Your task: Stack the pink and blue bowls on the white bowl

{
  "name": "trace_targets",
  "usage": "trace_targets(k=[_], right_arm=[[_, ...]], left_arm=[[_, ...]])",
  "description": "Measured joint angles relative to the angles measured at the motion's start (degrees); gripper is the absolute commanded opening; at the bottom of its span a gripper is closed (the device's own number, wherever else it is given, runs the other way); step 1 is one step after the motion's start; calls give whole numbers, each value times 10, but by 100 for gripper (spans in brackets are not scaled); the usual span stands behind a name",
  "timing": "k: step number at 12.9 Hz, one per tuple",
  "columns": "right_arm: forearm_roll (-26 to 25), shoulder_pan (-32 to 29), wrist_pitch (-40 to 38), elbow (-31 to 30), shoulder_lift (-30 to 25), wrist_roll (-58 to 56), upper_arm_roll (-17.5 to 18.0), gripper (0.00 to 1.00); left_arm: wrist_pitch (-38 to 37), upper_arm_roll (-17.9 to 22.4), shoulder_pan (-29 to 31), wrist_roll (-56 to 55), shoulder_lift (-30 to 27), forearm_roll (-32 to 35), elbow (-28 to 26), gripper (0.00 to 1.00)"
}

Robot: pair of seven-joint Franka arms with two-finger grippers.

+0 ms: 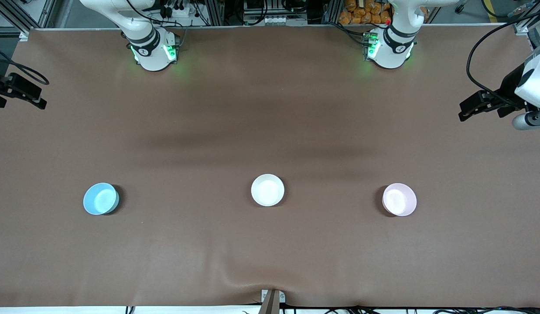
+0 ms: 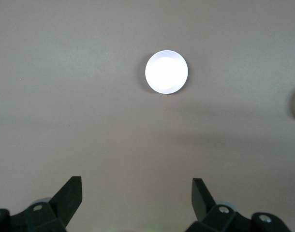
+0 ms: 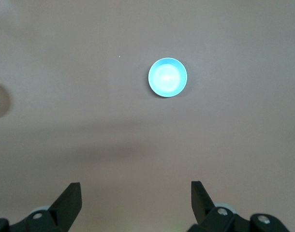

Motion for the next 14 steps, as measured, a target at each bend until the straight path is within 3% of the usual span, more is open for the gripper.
trace_targets(k=[7,14], right_arm=[[0,2,21,-4,58,-57,-16,100],[-2,26,-21,0,59,-106,-14,100]], left_arm=[[9,0,2,0,2,0,-18,100],[47,1,8,0,3,0,-60,100]])
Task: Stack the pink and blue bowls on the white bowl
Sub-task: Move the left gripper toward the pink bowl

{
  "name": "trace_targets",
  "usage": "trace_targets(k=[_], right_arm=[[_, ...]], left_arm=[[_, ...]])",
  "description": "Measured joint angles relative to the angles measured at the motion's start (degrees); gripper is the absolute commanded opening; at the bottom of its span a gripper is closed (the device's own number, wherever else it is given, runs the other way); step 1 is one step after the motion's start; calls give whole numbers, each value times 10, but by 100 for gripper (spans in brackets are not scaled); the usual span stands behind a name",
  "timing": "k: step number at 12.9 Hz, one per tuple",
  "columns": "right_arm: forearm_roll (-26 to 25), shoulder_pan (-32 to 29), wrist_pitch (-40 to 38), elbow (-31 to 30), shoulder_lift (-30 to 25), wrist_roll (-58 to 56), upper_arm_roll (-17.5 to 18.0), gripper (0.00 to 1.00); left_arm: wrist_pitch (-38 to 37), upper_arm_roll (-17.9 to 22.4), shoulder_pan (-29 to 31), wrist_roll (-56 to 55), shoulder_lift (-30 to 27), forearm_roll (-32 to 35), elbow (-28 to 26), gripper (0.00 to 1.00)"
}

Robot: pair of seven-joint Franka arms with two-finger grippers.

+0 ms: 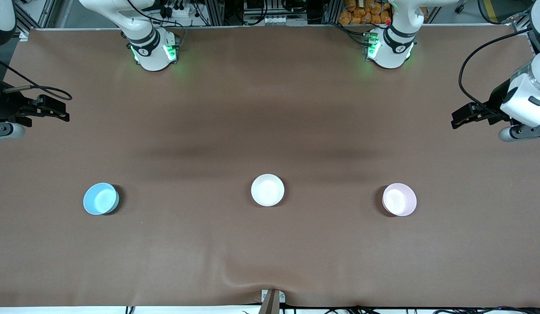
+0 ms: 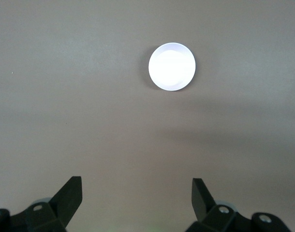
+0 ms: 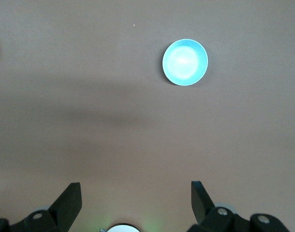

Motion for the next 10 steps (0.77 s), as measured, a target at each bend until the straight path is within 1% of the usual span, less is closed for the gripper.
trace_targets(k=[5,8,10], right_arm=[[-2,0,51,0,0,-13,-8,100],[-3,-1,57,0,4,-18,-29,100],[-3,-1,73,0,9,-41,-35,100]], left_arm=[[37,0,1,0,0,0,-34,100],[59,0,3,0,0,0,-53,100],[69,0,6,0,0,0,-62,100]])
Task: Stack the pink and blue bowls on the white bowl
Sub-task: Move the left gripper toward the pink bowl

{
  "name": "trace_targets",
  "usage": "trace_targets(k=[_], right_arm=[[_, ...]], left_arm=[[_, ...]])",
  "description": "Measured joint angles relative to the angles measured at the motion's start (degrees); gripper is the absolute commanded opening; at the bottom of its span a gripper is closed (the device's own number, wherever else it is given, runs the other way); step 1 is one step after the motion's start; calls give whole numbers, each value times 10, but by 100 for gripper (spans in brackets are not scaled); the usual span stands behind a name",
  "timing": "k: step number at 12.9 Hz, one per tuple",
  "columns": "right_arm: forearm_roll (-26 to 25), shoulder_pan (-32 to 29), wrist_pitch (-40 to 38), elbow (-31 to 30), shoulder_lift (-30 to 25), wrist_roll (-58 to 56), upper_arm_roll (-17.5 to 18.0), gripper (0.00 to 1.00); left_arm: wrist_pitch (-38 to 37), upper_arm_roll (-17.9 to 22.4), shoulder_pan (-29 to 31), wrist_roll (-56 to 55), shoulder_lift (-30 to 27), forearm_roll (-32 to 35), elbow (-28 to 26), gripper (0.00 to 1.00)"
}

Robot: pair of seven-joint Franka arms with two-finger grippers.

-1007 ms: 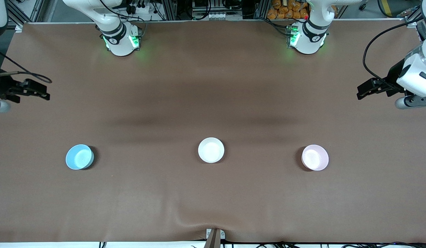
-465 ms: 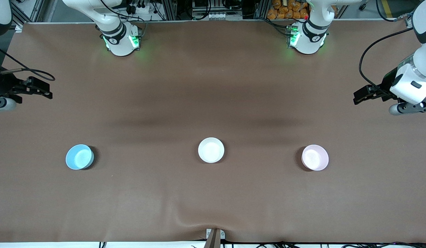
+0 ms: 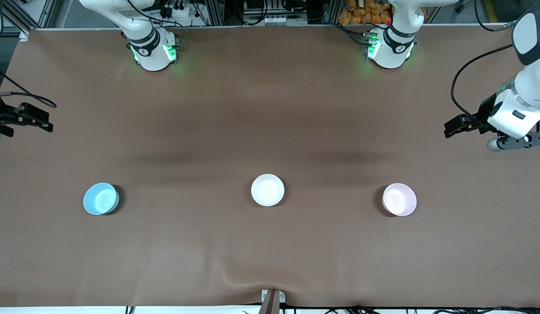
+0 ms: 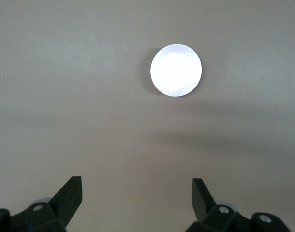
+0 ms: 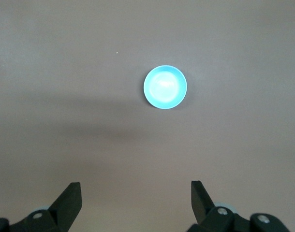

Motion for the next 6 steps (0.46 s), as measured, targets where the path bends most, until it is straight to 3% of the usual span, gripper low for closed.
trace_targets(k=[6], right_arm=[[0,14,4,2,6,-18,1,100]], left_arm=[[33,0,12,33,1,0,-24,100]])
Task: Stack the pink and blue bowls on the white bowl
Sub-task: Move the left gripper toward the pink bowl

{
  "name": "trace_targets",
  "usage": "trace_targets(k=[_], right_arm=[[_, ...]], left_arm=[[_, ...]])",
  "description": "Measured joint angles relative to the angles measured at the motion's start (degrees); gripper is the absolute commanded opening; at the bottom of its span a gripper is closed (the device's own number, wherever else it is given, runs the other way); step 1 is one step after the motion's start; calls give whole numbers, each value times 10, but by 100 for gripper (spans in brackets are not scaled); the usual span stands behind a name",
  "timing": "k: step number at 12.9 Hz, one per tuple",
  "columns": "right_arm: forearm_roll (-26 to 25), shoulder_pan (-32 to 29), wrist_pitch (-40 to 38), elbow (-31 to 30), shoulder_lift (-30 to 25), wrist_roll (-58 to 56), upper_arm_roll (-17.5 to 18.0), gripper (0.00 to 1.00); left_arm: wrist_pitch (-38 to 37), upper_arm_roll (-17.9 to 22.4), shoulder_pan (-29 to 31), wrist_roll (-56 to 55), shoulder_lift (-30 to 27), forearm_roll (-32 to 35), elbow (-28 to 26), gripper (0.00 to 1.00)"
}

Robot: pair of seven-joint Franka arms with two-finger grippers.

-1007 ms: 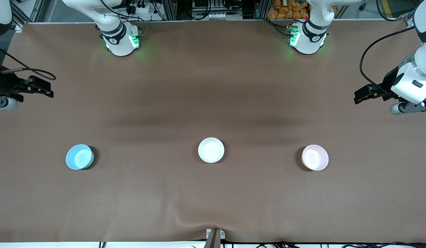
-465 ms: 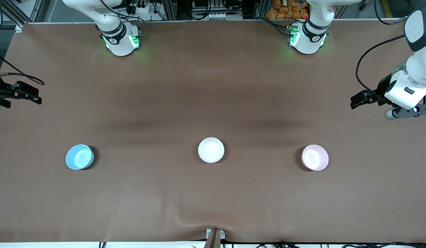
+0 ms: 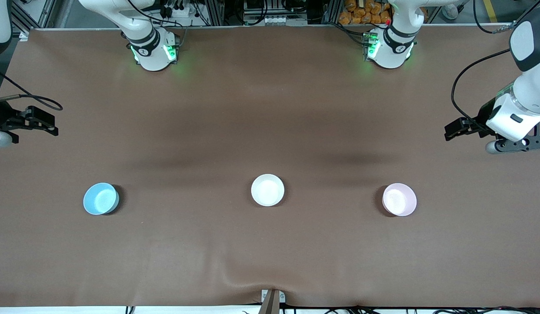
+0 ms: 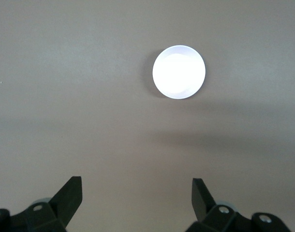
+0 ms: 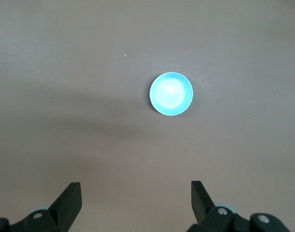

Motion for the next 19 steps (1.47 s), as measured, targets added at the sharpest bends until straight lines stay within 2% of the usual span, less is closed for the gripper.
trace_targets(k=[4,12,19], right_arm=[[-8,4,0,0,6,-1,0,100],[-10,9,-5,1,9,-1,1,100],[-10,23,-15,4,9,-1,3,100]], left_arm=[[37,0,2,4,3,0,-29,100],[49,0,22,64,22,0,-36,100],[85,0,22,75,22,0,-67,100]])
